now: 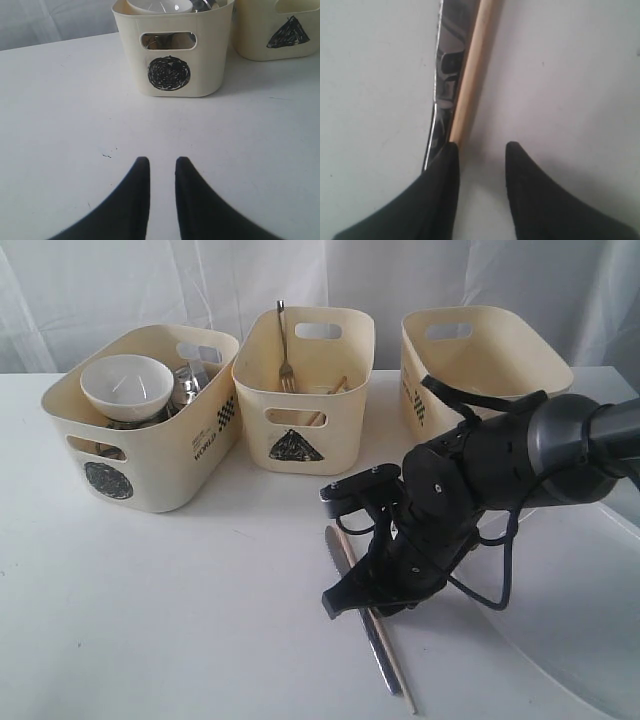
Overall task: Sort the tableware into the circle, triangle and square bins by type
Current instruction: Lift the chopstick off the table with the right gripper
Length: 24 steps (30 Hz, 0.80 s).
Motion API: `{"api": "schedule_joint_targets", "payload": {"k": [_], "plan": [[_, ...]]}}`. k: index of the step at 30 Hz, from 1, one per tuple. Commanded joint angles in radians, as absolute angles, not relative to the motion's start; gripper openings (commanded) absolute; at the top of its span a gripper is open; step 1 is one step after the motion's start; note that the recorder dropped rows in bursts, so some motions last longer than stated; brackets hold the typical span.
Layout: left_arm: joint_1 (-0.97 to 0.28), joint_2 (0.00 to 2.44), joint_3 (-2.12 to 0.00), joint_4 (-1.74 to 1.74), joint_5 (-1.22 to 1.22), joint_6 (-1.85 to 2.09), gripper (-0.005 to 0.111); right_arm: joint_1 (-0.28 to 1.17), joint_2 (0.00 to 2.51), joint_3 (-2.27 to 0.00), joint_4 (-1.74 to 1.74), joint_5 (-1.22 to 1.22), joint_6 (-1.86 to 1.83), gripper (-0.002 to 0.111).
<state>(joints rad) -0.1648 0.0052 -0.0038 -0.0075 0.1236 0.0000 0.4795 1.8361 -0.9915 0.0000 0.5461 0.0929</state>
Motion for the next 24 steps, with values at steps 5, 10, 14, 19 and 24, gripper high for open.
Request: {"api": "schedule_joint_targets", "payload": {"k": [5, 10, 14, 19, 24], "plan": [[-0.162, 0.000, 0.000, -0.009, 0.128, -0.007, 0.025, 0.480, 1.851, -0.986, 0.030, 0.543, 0.101, 0.031], [-0.162, 0.000, 0.000, -0.009, 0.128, -0.007, 0.025, 0.480, 1.857, -0.986, 0.055, 0.538, 0.101, 0.031], [-0.162, 0.000, 0.000, -0.009, 0.128, -0.007, 0.025, 0.480, 1.857, -0.986, 0.057, 0.538, 0.101, 0.031], [-0.162, 0.000, 0.000, -0.009, 0.128, -0.007, 0.025, 0.480, 1.857, -0.986, 0.061, 0.543, 0.101, 0.031], [-0.162, 0.000, 0.000, -0.009, 0.128, -0.007, 0.025, 0.482, 1.857, -0.986, 0.137, 0.543, 0.074, 0.031]]}}
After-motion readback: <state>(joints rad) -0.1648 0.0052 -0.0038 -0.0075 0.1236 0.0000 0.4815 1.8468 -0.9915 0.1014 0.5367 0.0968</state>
